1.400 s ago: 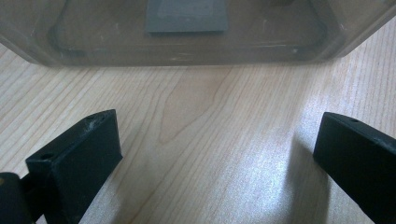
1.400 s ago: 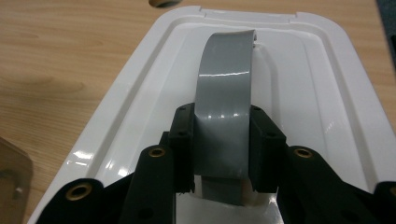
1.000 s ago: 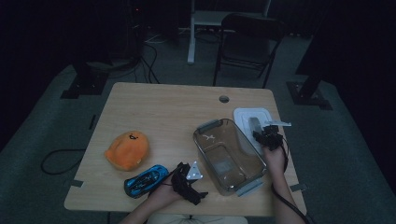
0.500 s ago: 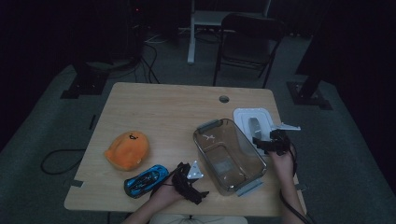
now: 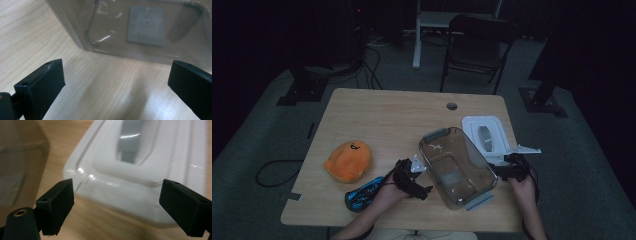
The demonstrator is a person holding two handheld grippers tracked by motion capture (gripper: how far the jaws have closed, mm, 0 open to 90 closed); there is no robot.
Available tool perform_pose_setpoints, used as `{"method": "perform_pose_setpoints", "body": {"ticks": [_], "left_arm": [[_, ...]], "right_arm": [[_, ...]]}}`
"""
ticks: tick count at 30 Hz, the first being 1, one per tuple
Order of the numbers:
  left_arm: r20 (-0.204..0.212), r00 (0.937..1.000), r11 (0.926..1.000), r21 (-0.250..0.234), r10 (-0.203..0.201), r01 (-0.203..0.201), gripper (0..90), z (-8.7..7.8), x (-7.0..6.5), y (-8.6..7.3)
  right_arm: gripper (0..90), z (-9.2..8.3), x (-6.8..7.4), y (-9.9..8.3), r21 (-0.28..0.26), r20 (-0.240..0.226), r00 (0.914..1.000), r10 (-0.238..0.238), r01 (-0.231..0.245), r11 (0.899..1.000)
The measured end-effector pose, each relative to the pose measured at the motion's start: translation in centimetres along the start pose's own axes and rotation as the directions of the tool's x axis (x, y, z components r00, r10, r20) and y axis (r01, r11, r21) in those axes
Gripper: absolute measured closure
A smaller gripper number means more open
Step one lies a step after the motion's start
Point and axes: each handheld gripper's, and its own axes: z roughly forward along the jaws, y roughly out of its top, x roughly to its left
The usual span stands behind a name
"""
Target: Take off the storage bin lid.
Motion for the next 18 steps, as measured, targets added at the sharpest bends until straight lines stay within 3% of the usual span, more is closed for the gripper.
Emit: {"method": "perform_pose_setpoints", "body": {"ticks": [6, 7, 11, 18], "left_arm": [[-0.013, 0.9995, 0.9995, 0.018, 0.027, -0.027, 1.3, 0.3, 0.6, 1.1], [-0.018, 0.9993, 0.9992, 0.021, 0.034, -0.034, 1.3, 0.3, 0.7, 1.1], [-0.028, 0.9990, 0.9988, 0.035, 0.034, -0.033, 1.3, 0.2, 1.3, 1.3], [-0.041, 0.9983, 0.9974, 0.061, 0.042, -0.039, 1.3, -0.1, 2.6, 1.6]], "right_arm": [[12.7, 0.7, 1.3, -0.8, 0.028, -0.084, 0.9956, -0.040, 0.042, 0.999], [12.7, 0.7, 1.4, -0.8, 0.030, -0.118, 0.9922, -0.041, 0.045, 0.999], [13.7, 0.7, 2.4, -0.9, 0.034, -0.137, 0.9864, -0.091, 0.096, 0.995], [13.7, 0.5, 3.9, -1.3, 0.015, -0.185, 0.9772, -0.105, 0.109, 0.994]]}}
